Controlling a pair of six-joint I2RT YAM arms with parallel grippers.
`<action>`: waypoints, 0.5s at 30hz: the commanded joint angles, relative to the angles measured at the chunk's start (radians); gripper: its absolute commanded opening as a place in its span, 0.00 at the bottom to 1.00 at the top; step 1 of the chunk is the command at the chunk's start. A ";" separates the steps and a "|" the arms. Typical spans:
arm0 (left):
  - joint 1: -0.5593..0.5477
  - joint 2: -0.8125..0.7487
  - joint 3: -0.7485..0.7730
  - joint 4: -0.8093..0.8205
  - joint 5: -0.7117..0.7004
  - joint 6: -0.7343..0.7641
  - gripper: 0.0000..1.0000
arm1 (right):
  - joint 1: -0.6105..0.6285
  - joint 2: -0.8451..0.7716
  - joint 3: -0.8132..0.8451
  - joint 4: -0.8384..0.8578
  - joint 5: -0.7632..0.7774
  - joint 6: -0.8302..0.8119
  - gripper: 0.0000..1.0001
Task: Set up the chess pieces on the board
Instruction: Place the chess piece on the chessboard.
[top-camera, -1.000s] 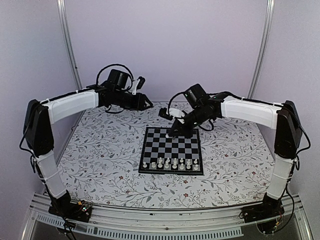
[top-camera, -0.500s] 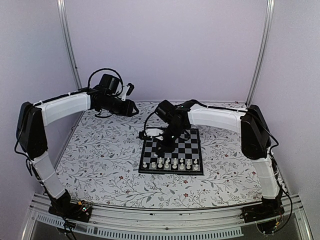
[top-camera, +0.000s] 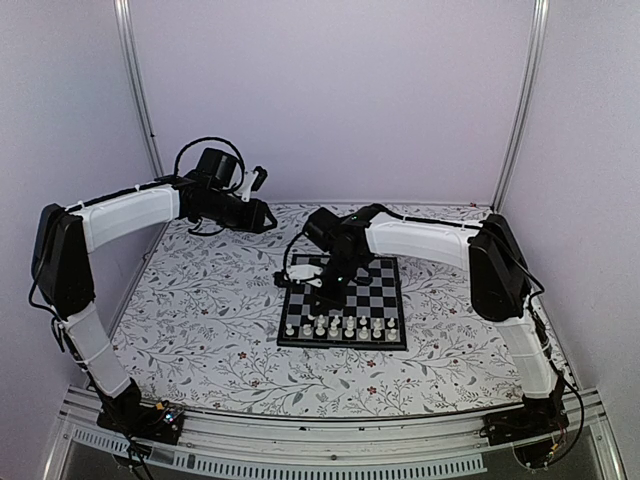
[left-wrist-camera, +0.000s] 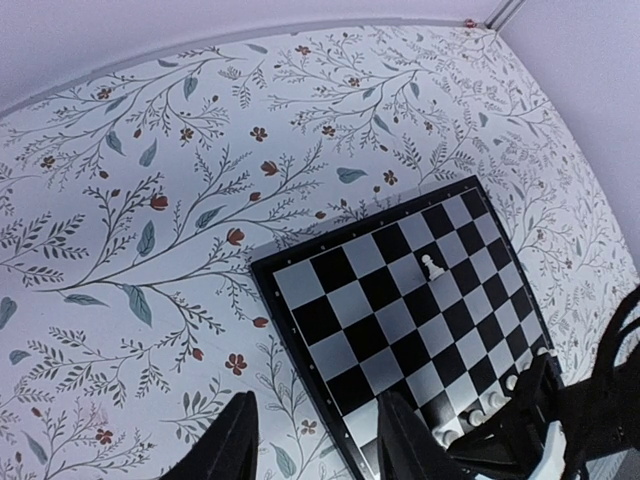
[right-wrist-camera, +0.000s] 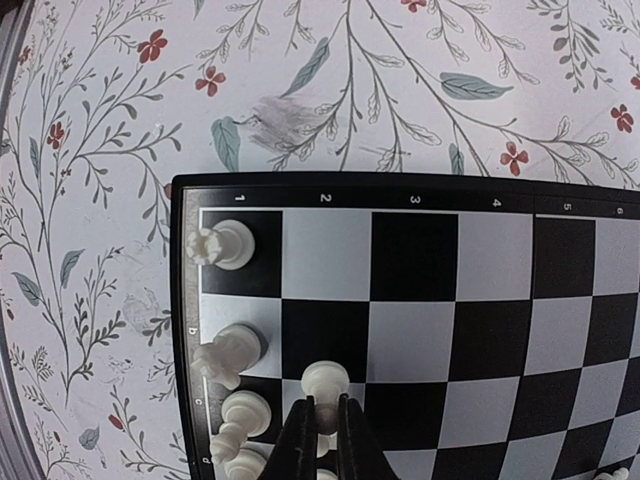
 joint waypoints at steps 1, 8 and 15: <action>0.013 -0.025 -0.009 0.007 0.019 0.006 0.43 | 0.012 0.034 0.033 -0.014 -0.004 0.004 0.07; 0.013 -0.018 -0.006 0.004 0.031 0.006 0.43 | 0.022 0.063 0.070 -0.021 -0.001 0.008 0.08; 0.013 -0.018 -0.006 0.002 0.041 0.007 0.43 | 0.027 0.081 0.073 -0.024 0.002 0.008 0.10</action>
